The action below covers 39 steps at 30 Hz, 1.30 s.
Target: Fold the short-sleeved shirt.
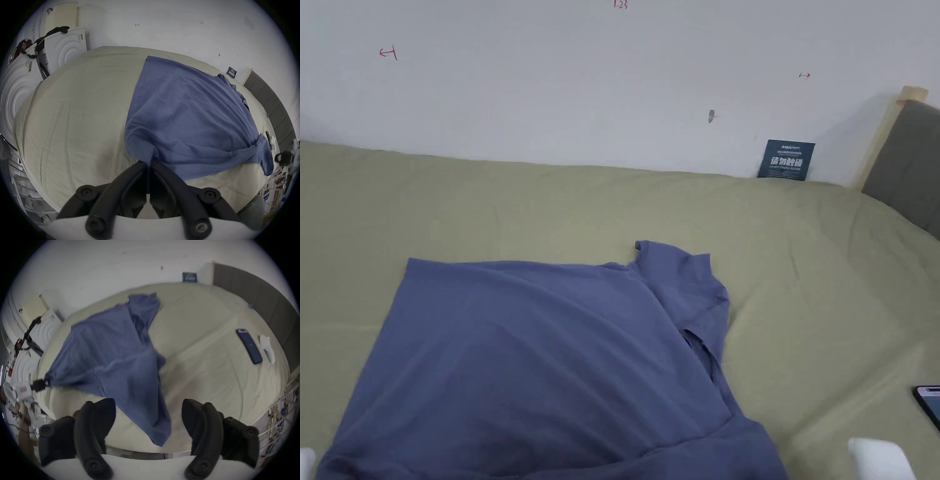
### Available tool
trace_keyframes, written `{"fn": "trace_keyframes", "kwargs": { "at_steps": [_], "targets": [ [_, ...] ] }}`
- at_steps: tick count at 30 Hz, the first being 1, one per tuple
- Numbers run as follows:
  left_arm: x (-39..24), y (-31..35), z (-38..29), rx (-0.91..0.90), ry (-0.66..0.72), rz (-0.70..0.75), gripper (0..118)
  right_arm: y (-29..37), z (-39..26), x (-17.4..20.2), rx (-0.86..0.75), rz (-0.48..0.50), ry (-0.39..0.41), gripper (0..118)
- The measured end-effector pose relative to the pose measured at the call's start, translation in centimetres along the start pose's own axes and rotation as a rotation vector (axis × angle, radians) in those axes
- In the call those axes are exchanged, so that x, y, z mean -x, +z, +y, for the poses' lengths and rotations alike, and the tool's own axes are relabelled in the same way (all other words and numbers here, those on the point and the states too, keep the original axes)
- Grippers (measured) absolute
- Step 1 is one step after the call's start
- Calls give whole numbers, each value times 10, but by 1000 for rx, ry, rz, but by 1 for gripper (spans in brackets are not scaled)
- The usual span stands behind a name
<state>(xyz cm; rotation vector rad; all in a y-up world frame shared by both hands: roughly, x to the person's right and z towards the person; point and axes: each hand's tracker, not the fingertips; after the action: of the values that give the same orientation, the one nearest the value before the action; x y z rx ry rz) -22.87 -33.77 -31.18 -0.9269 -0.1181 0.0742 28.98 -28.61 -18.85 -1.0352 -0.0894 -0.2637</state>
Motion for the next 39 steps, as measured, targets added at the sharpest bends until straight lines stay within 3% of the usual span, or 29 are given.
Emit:
{"fn": "trace_keyframes", "kwargs": {
  "at_steps": [4, 6, 7, 8, 11, 14, 18, 22, 26, 33, 39],
  "targets": [
    [-10, 15, 2, 1, -4, 10, 0, -30, -8, 2, 147, -7, 79, 84],
    [-15, 17, 0, 3, -6, 4, 0, -40, -13, 9, 168, -104, 162, 77],
    [-7, 10, 3, 7, -10, -4, 0, -40, -14, 14, 138, -170, 222, 40],
    [-5, 8, 4, 8, -14, -4, 0, -38, -16, 13, 69, -164, 245, 7],
    [-6, 14, 2, -18, -53, 1, 0, -19, -13, 24, -50, -173, 255, 7],
    [-1, 22, 9, -38, -48, -1, 0, 0, -6, 36, -149, -177, 316, 7],
    [1, 28, 26, -69, -34, -19, 0, 8, 22, 36, -188, -129, 308, 7],
    [4, 20, 58, -50, -36, -26, 0, 0, 66, 23, -174, -22, 181, 7],
    [13, 10, 99, -49, 21, -82, 0, -9, 114, 14, -165, 16, 121, 7],
    [5, -20, 160, 3, 9, -99, 0, -47, 182, 16, -117, 29, 92, 7],
    [-5, -66, 187, 112, -66, -64, 0, -91, 214, 19, -86, -21, 95, 8]
  ]
}}
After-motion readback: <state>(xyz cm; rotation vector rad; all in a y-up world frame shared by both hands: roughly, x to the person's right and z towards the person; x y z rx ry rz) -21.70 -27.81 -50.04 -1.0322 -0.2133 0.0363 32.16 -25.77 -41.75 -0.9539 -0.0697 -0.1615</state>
